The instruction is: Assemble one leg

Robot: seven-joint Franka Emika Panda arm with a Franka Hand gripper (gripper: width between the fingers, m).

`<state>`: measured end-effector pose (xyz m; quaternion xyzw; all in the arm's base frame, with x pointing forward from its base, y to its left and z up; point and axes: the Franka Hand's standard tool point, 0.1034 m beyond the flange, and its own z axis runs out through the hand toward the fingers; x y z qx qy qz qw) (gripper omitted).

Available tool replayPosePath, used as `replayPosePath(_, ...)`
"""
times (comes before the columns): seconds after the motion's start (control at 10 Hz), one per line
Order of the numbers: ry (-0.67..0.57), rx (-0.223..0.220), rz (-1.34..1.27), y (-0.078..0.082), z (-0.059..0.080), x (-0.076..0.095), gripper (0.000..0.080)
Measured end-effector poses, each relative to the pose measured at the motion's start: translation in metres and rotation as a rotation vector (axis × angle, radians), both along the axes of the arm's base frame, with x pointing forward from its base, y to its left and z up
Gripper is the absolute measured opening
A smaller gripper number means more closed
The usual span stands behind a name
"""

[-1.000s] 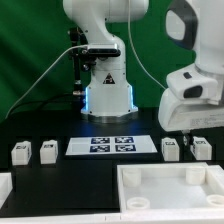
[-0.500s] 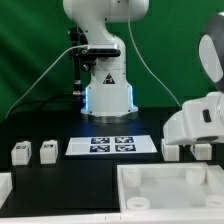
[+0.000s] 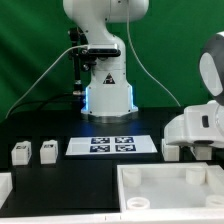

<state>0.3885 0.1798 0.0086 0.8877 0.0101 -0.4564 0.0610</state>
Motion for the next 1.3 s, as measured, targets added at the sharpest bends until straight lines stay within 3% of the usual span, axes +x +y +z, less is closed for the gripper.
replayPosePath(0.3,0.005,-0.026,-0.003,0.0038,-0.0029,-0.007,0.0649)
replayPosePath(0.4,0.005,-0.026,-0.004,0.0035,-0.003,-0.0069,0.0548)
replayPosePath(0.5,0.005,-0.026,-0.003,0.0036,-0.003,-0.007,0.0364)
replayPosePath(0.6,0.005,-0.026,-0.003,0.0035,-0.003,-0.007,0.0289)
replayPosePath(1.3,0.004,-0.026,-0.004,0.0033,-0.0028,-0.0066,0.0291)
